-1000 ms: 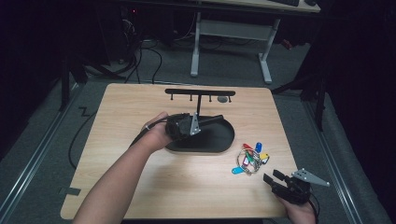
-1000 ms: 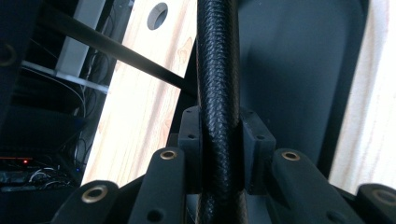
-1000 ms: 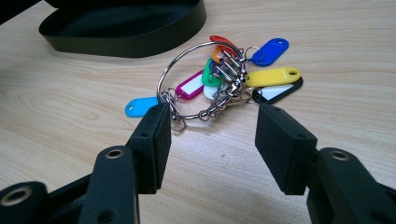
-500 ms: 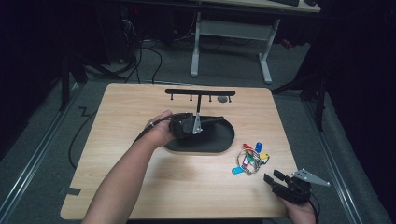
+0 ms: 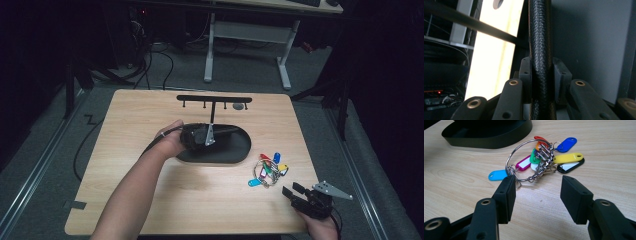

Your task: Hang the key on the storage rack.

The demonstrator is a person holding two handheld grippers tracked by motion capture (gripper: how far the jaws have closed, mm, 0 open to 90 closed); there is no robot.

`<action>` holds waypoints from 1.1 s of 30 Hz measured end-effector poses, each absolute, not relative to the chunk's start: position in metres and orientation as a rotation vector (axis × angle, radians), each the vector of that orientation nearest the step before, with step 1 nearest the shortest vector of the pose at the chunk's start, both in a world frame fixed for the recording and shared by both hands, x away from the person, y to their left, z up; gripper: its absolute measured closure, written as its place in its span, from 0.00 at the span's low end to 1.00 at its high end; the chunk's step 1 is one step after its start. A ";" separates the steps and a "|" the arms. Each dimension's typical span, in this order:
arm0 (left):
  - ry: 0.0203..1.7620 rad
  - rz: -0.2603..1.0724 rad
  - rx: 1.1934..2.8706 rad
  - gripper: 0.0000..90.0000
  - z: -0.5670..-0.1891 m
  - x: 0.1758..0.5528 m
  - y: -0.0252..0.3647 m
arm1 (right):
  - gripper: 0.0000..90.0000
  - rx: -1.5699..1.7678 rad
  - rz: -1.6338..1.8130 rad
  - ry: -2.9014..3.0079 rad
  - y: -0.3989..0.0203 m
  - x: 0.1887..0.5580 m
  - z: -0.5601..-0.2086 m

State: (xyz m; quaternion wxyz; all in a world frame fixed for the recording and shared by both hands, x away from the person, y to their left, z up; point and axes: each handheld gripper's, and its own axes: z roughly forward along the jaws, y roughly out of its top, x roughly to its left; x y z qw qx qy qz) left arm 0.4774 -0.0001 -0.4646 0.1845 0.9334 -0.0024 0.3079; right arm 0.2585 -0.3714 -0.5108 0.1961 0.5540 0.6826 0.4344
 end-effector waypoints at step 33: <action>0.148 0.718 2.621 0.68 -0.462 0.448 0.014 | 0.51 1.534 1.215 1.917 -0.368 0.259 -0.509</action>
